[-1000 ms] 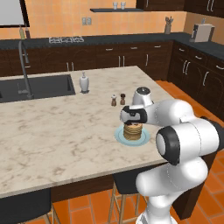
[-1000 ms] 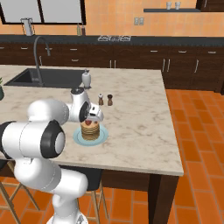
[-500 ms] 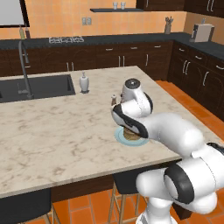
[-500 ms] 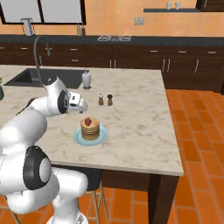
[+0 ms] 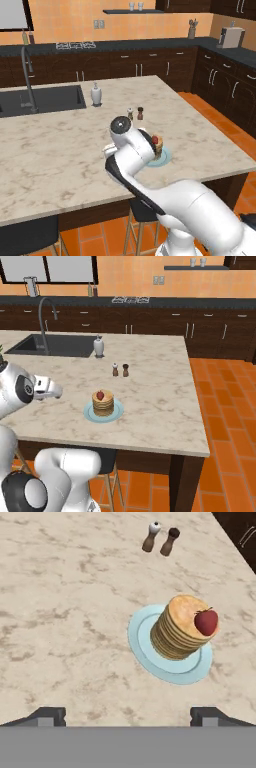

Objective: Take the strawberry from the fridge and place it on top of the pancake, located on the dining counter.

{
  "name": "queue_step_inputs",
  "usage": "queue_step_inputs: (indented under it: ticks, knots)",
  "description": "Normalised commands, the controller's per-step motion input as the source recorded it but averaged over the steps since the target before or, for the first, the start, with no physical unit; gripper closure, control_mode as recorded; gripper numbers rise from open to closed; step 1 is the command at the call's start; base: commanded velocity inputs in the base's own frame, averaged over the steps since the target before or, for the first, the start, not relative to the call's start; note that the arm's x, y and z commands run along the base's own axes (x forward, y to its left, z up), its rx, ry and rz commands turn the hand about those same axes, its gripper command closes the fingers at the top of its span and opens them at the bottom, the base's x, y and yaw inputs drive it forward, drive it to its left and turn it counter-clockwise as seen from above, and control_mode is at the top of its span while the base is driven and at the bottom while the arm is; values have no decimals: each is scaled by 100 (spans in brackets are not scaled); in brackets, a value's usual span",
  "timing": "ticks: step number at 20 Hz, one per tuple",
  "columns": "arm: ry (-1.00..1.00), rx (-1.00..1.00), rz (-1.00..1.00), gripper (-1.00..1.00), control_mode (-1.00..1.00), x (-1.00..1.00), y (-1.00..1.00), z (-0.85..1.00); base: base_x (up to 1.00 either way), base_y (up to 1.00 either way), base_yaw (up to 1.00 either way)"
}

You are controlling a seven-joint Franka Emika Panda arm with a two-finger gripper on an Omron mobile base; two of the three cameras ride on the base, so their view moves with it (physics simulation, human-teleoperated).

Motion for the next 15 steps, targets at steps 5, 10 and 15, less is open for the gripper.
queue_step_inputs:
  ticks: [5, 10, 15]
  knots:
    - [12, -19, -1, -100, -100, -60, 62, -55, 0, 0, 0]
    - [24, -9, -1, -100, -100, -4, 7, -45, 0, 0, 0]
    - [10, -13, -3, -100, -100, 0, 30, -24, 0, 0, 0]
